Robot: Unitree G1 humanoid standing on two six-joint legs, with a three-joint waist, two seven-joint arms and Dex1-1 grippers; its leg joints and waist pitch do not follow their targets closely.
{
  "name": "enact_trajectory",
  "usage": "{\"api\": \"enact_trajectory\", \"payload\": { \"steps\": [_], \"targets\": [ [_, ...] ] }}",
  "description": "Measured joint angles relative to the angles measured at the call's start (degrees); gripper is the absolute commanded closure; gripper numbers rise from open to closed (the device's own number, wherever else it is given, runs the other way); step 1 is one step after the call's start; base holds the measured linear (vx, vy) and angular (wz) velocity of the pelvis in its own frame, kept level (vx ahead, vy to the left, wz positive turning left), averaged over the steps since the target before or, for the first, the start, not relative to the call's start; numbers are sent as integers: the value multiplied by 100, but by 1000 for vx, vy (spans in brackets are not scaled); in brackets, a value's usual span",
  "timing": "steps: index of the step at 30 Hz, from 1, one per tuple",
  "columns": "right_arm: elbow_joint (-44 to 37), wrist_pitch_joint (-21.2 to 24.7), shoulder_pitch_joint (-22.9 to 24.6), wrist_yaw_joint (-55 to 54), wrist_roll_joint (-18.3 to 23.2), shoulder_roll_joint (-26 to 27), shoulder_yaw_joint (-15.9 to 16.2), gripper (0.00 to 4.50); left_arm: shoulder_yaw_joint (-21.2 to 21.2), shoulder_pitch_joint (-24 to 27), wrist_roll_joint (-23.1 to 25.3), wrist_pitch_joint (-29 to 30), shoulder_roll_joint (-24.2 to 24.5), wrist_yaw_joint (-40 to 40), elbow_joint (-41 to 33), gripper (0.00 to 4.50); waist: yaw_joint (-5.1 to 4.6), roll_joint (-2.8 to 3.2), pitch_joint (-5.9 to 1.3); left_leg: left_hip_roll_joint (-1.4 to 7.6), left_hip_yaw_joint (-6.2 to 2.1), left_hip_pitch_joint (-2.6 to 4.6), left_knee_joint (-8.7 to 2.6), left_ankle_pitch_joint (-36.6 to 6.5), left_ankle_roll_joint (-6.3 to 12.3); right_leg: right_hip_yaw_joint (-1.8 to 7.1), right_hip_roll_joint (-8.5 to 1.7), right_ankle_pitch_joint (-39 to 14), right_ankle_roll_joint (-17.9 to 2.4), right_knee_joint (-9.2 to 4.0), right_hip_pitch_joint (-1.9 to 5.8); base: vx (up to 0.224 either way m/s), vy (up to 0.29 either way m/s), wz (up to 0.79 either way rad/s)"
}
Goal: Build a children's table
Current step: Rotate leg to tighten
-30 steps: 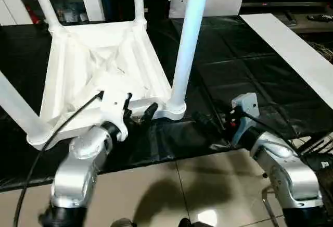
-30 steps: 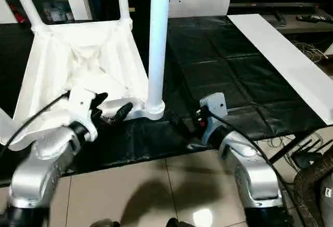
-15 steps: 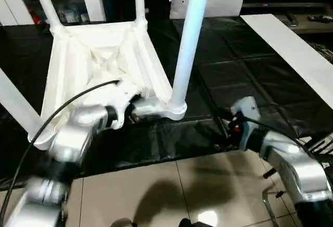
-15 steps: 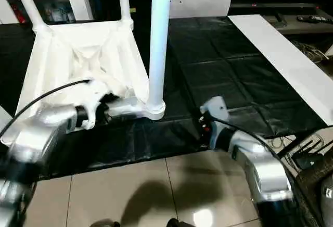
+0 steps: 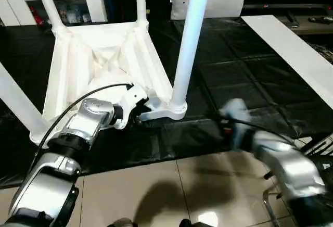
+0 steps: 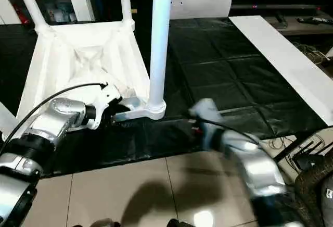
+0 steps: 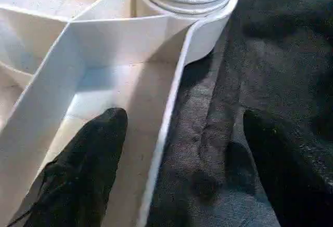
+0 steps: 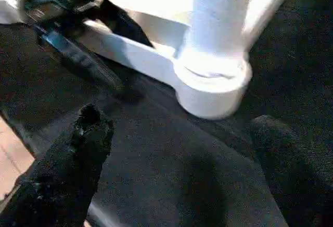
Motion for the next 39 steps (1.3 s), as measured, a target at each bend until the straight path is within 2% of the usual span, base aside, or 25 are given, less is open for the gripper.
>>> {"api": "enact_trajectory", "payload": {
  "steps": [4,7,10,11,15,16,17,20,23,25,26,27,29,31,34,36,38,39],
  "targets": [
    [174,-72,-128,-219,-140,291,260,0,1,-184,20,-220,-126,25,399,89,41,1,0,-1,-1,-1,3,2,-4,0,-3,1,-1,3,0,0,0,0],
    [392,-177,-149,-322,-240,425,347,0,4,-286,28,-363,-132,27,641,132,67,1,0,0,-1,1,8,2,-5,0,-4,1,-1,3,5,0,0,0],
    [782,-390,-148,-424,-391,639,463,0,17,-428,77,-503,-117,25,846,130,70,2,0,0,-1,1,9,3,-9,0,-4,1,-1,4,3,0,0,0],
    [919,-472,-149,-457,-437,692,506,0,22,-456,89,-597,-109,1,868,169,70,1,0,0,-1,0,10,3,-9,-1,-4,1,-1,4,3,0,0,0],
    [1376,-795,-313,-485,-503,950,587,0,10,-477,161,-1010,-27,-228,869,167,68,3,1,1,-1,-1,10,1,-11,0,-5,2,-3,6,0,0,0,0],
    [1393,-859,-343,-486,-500,989,585,0,6,-499,172,-1075,-14,-274,868,177,67,3,1,2,-1,-2,10,1,-11,1,-5,3,-4,9,-1,0,0,0],
    [1397,-948,-378,-497,-459,1038,562,0,-3,-519,181,-1138,4,-348,844,217,70,3,1,2,-1,-1,10,1,-10,1,-5,2,-5,12,-1,0,0,0],
    [1370,-935,-513,-583,-265,1151,346,0,-52,-532,204,-1243,63,-438,793,211,70,6,3,3,0,-3,11,1,-10,4,-5,-4,-12,25,-10,0,0,0],
    [1102,-836,-777,-628,-106,925,52,0,-143,-532,346,-1350,137,-439,806,263,84,17,9,3,0,-1,14,2,-13,5,-7,-3,-14,35,-11,0,0,0],
    [754,-671,-789,-196,298,260,-342,0,-181,-613,430,-1443,133,-422,823,261,166,36,17,-2,-1,-7,23,3,-15,8,-12,-1,-14,31,-6,0,0,0],
    [682,-557,-737,183,599,-286,-705,0,-205,-648,468,-1494,132,-440,836,261,242,57,18,-6,2,-7,34,-3,-4,17,-14,-2,-3,31,3,0,0,0],
    [699,-453,-715,456,802,-889,-1280,0,-207,-642,495,-1534,233,-477,888,299,270,72,10,-10,10,-1,32,-5,5,34,-15,-4,8,29,10,0,0,0],
    [694,-321,-694,1055,1135,-1700,-1945,0,-223,-641,621,-1578,347,-503,1062,311,273,84,2,-10,17,0,27,-6,13,38,-12,-9,15,31,7,0,0,0],
    [657,-285,-755,1293,1144,-1914,-2106,0,-245,-641,693,-1598,357,-496,1176,305,222,84,-13,-2,17,-7,22,-6,13,38,5,-16,7,35,13,0,0,0],
    [400,-165,-673,1585,1109,-1799,-1614,0,-296,-718,710,-1675,166,-428,1206,353,166,104,-25,12,10,-2,20,-2,7,19,15,-19,-3,35,18,0,0,0],
    [246,-75,-469,1707,1060,-1725,-1220,0,-296,-764,699,-1707,103,-452,1206,353,210,131,-36,14,5,-1,23,0,4,9,13,-20,-4,35,5,0,0,0],
    [243,-58,-396,1721,1035,-1728,-1096,0,-290,-772,693,-1730,80,-502,1216,366,254,147,-40,9,5,-11,25,0,4,9,5,-20,-3,34,-4,0,0,0],
    [239,-62,-388,1712,1006,-1733,-1046,0,-289,-772,691,-1744,58,-533,1228,399,268,148,-40,8,5,-15,27,-2,6,9,2,-21,-1,32,-5,0,0,0]
  ]
}}
